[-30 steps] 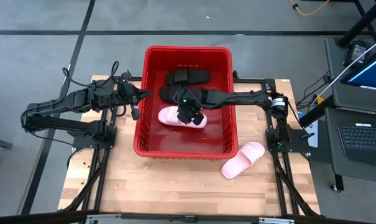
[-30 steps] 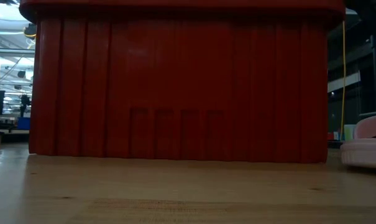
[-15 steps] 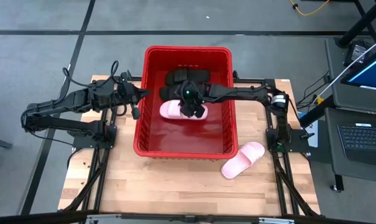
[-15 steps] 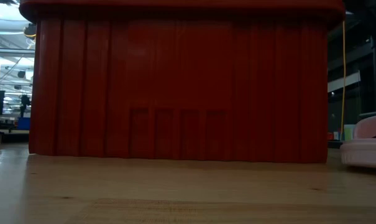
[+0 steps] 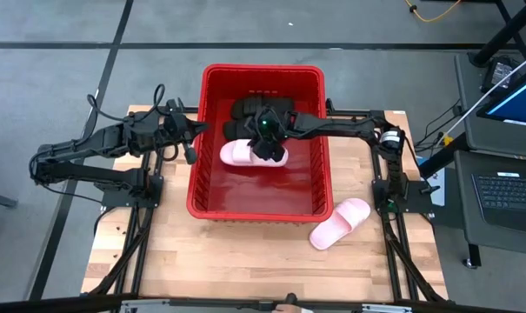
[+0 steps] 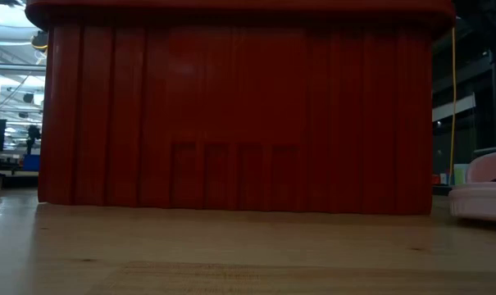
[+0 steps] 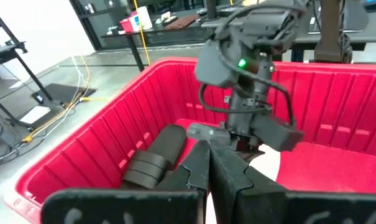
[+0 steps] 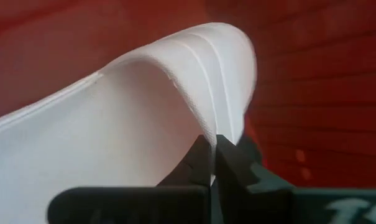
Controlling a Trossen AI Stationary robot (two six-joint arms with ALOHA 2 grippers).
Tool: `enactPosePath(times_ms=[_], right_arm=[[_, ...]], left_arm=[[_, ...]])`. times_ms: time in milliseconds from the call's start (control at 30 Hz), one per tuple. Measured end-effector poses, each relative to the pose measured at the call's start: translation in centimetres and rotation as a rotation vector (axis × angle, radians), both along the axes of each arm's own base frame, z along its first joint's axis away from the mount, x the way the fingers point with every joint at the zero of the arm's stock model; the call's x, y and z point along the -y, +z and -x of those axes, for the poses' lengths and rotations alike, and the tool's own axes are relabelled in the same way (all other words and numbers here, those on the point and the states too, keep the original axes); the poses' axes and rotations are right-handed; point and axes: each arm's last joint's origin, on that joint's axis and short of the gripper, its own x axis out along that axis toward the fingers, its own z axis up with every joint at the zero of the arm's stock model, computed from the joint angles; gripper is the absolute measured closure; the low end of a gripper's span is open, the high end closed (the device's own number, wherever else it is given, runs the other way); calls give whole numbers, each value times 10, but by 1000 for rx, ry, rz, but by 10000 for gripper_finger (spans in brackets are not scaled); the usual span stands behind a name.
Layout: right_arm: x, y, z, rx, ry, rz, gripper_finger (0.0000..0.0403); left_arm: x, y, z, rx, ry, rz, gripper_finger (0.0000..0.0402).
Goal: Pick and place slides into bin
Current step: Put the top pink slide into the red bin
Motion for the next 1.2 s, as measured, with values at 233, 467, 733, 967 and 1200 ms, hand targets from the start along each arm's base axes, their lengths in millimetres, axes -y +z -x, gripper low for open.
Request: enactPosePath(times_ms=[233, 467, 733, 967, 1200], right_arm=[[2, -37, 11, 16, 20, 6, 393], [3, -46, 12, 72, 15, 68, 393], [10, -46, 15, 65, 1, 67, 393], [10, -48, 16, 41, -4, 57, 379], [9, -49, 17, 36, -86, -29, 372]], left_arm=[[0, 0, 0, 11, 4, 14, 399], [0, 0, 0, 16, 12, 21, 399], [0, 0, 0, 27, 21, 37, 399], [0, 0, 0, 27, 21, 37, 399], [0, 0, 0, 27, 21, 37, 400]])
